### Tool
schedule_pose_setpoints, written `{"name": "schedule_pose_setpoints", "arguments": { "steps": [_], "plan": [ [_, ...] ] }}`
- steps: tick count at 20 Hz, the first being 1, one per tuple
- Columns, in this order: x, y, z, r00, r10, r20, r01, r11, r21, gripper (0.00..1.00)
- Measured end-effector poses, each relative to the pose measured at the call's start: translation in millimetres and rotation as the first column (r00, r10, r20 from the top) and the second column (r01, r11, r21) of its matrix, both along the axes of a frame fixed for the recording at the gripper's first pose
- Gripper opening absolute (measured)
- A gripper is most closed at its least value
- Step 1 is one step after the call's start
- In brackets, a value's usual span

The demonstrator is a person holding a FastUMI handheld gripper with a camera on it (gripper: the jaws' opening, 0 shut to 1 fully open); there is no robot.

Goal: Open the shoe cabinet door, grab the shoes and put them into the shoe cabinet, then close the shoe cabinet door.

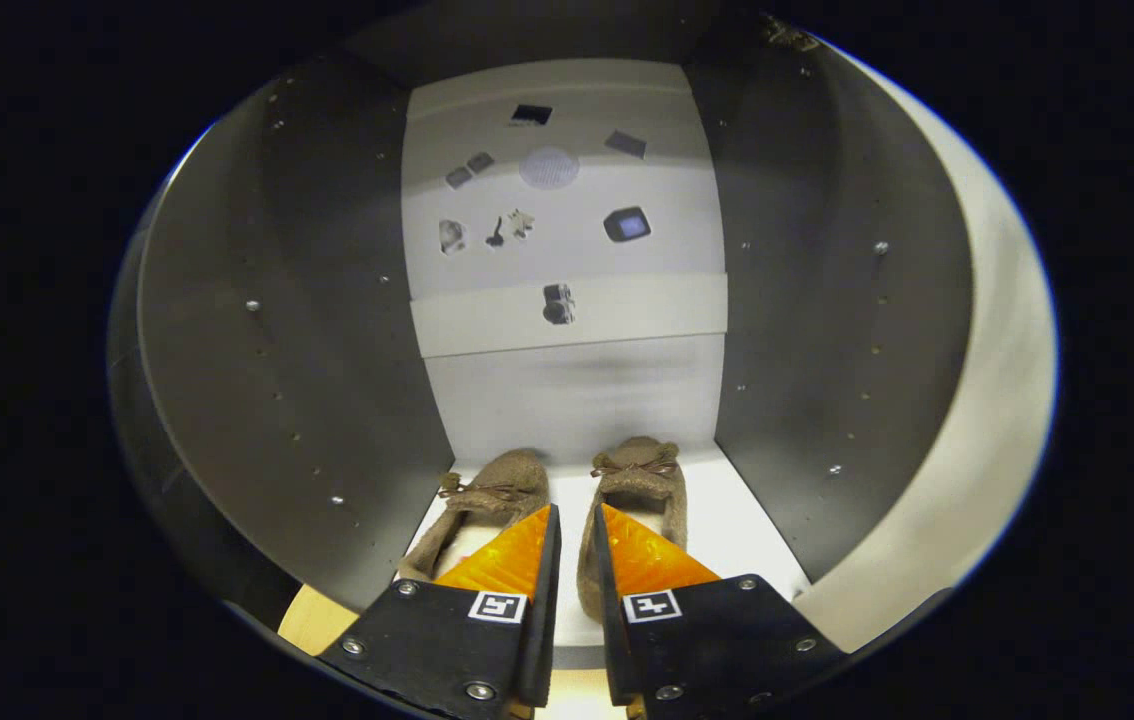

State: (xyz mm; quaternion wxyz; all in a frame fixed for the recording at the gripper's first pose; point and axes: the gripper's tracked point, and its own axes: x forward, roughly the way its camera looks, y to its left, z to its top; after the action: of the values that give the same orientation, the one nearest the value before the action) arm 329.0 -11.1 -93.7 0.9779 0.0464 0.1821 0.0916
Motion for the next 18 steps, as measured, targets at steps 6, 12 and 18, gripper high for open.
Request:
{"name": "schedule_pose_setpoints", "arguments": {
  "steps": [6, 12, 18],
  "plan": [
    [-84.4, -8.3, 38.7, 0.998, -0.017, 0.062, 0.019, 0.999, -0.031, 0.21],
    [-175.2, -24.6, 68.6, 0.992, -0.058, 0.115, 0.064, 0.997, -0.046, 0.23],
    [-266.1, -63.8, 90.5, 0.977, -0.135, 0.163, 0.144, 0.989, -0.045, 0.27]
  ]
}}
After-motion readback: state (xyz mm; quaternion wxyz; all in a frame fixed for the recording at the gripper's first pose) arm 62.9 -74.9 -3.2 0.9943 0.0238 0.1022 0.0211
